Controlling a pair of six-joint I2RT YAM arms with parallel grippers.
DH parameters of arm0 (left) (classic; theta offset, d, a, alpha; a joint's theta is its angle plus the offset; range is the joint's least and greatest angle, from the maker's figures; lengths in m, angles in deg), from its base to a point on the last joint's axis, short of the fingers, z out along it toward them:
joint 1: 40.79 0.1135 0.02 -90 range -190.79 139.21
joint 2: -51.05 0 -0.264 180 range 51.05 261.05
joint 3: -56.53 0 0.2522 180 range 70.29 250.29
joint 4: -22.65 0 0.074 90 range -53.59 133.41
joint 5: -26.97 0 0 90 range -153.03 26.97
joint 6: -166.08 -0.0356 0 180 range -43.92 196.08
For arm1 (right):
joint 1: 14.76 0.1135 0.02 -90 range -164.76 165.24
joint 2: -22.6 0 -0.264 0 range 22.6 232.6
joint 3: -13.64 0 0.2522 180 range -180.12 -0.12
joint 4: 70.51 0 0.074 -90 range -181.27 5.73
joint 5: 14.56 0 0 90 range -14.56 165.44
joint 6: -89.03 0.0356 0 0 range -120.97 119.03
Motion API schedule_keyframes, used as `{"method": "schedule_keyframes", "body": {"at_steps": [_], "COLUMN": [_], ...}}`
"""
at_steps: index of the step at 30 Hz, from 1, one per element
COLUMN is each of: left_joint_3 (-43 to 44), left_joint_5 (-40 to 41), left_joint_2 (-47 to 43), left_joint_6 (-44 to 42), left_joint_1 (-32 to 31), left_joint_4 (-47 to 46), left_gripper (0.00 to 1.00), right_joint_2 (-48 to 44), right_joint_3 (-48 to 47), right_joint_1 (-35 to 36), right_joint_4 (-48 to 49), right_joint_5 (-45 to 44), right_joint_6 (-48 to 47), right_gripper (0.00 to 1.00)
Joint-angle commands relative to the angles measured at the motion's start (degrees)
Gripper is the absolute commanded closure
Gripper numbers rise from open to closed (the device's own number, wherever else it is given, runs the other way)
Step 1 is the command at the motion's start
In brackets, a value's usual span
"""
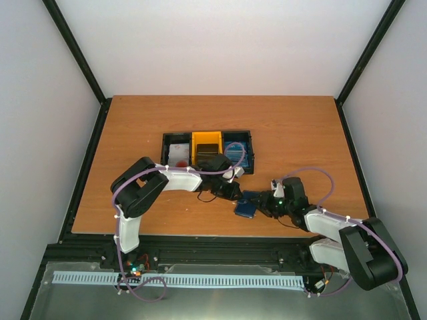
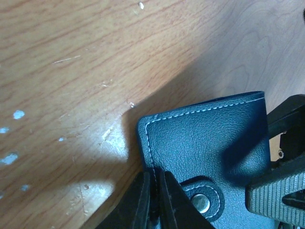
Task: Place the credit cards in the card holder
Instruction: Open the card holder at the center of the board.
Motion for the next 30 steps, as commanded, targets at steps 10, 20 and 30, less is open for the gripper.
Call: {"method": "schedule_keyframes", "body": {"at_steps": [10,20,30], "left_joint_3": [-0.80,-0.91,1.64], "left_joint_5": [5.01,3.95,2.01], "left_joint_2": [-4.50,-17.69,-14.61], "left_joint_6": [-0.59,-2.42,-1.95], "left_joint_1": [-0.56,-0.54,-0.59], "left_joint_4": [4.31,2.61,3.63], "left_gripper": [0.71,0.48,0.55], "right_joint_2": [-9.17,-10.71,-7.80], "right_joint_3": [-6.78,-16.35,-20.81], "right_joint_1": [0.09,0.96,2.79], "right_joint_4": [-12.40,-29.59,-30.31], "right_joint_5": [-6.13,-9.27,-8.95], "right_joint_6": [-3.71,-4.07,-2.86], "right_gripper": [0.97,0.97,0.97]}}
